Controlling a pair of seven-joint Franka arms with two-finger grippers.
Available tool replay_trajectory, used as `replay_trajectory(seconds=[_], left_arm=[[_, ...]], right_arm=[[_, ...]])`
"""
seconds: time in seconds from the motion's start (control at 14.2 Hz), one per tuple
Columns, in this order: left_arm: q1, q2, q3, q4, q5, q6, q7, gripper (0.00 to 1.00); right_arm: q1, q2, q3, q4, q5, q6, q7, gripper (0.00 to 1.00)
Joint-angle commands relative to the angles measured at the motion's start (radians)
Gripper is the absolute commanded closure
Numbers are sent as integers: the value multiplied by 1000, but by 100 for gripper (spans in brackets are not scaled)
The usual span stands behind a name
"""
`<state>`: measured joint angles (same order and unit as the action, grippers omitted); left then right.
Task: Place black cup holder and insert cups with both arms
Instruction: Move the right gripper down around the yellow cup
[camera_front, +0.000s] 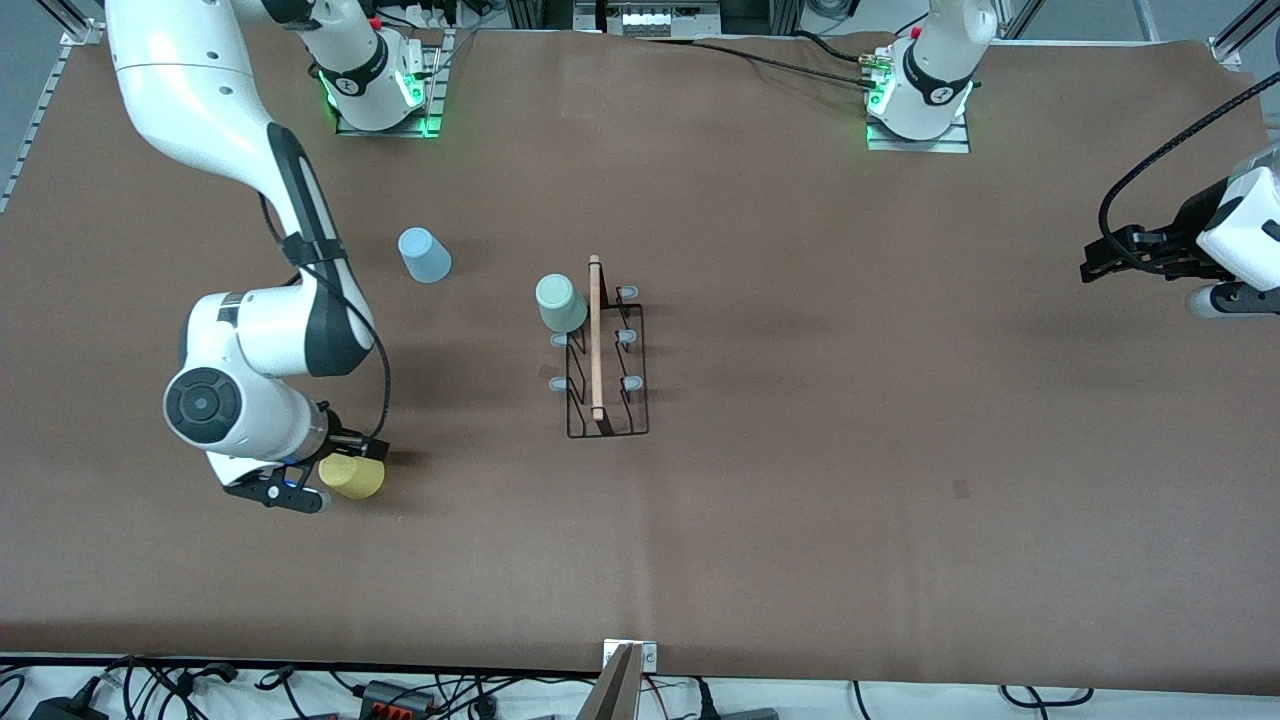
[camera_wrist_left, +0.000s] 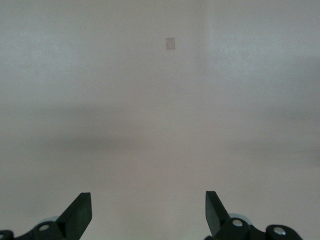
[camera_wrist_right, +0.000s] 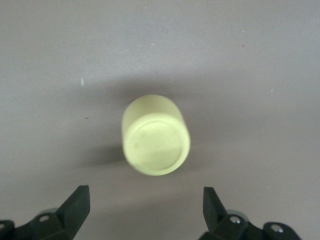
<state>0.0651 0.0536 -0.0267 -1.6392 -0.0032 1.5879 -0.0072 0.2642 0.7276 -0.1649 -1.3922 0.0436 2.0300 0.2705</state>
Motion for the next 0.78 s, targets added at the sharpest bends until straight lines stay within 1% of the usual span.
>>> replay_trajectory(seconds=[0.0, 0.35, 0.56, 0.63, 0.71], left_arm=[[1, -12, -1, -4, -1, 0, 21, 0], [1, -12, -2, -4, -1, -2, 21, 0], [1, -12, -1, -4, -1, -2, 21, 0], [1, -12, -1, -4, -1, -2, 21, 0], [1, -12, -1, -4, -1, -2, 21, 0]], right_arm=[[-16, 21, 13, 19, -7, 28, -108, 0], [-39, 73, 15, 41, -5, 93, -180, 0], [-43, 116, 15, 90, -4, 101, -180, 0], [-49, 127, 16, 101, 2, 101, -180, 0], [-56, 133, 21, 108, 34, 101, -182, 0]])
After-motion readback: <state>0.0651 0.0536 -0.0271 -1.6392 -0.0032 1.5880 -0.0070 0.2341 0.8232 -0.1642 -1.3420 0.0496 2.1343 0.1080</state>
